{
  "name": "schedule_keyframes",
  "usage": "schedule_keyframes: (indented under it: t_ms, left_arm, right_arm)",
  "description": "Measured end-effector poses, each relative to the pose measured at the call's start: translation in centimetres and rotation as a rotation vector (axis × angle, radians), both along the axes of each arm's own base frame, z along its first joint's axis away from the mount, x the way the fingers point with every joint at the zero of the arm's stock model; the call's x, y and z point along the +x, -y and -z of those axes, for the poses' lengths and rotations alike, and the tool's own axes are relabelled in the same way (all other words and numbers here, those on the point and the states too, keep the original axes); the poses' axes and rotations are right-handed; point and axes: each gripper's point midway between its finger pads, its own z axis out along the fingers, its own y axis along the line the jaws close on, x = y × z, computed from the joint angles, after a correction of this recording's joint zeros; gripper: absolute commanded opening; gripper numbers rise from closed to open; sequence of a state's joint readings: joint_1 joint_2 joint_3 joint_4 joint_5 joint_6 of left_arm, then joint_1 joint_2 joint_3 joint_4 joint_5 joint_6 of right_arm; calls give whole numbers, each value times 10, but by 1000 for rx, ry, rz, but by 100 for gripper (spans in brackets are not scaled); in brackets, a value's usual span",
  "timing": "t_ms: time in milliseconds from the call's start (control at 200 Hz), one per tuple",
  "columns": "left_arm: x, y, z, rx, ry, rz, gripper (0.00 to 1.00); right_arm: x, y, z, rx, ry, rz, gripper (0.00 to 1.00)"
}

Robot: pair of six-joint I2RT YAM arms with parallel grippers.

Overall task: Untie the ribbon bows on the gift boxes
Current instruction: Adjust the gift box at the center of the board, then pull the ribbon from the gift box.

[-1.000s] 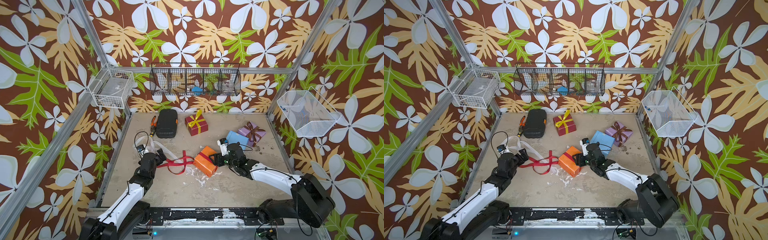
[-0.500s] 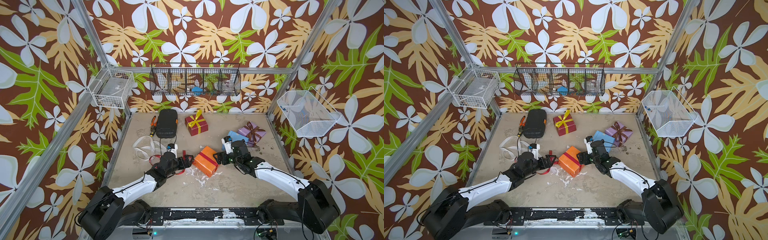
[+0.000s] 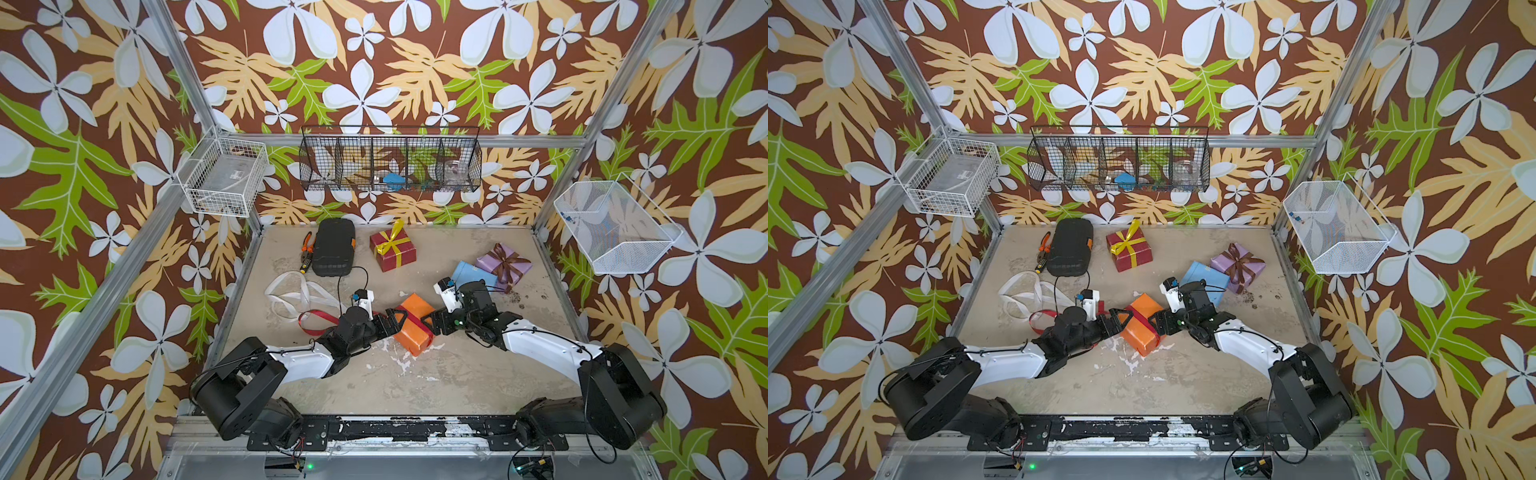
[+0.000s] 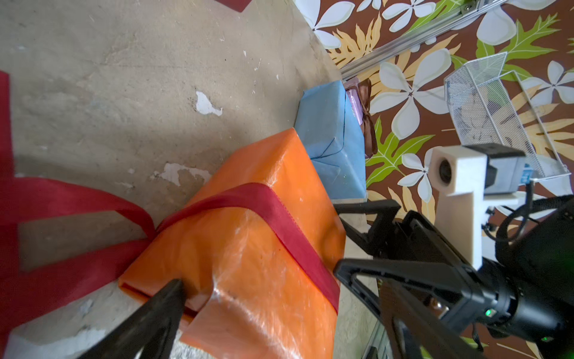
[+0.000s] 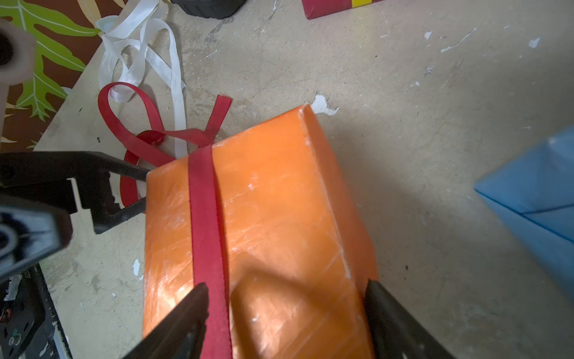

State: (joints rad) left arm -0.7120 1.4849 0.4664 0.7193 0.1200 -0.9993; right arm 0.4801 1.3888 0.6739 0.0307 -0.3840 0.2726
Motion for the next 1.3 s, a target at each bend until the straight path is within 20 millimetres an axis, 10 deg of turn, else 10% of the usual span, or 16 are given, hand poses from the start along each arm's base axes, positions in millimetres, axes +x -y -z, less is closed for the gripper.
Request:
schedule_keyframes:
  t_ms: [240, 520, 916, 1296]
  left_arm:
    - [35, 8, -1, 21, 28, -33, 100]
    - [49, -16, -8, 110, 71, -47, 100]
    - [24, -21, 12, 234, 75, 74, 87]
    - [7, -30, 18, 250, 85, 98, 88]
  right_arm:
    - [-21, 3, 1, 51, -66, 12, 76]
    - [0, 27, -29, -101, 27, 150, 73]
    - [-13, -41, -27, -253, -24, -26, 59]
    - [-4, -59, 2, -446, -45, -40, 57]
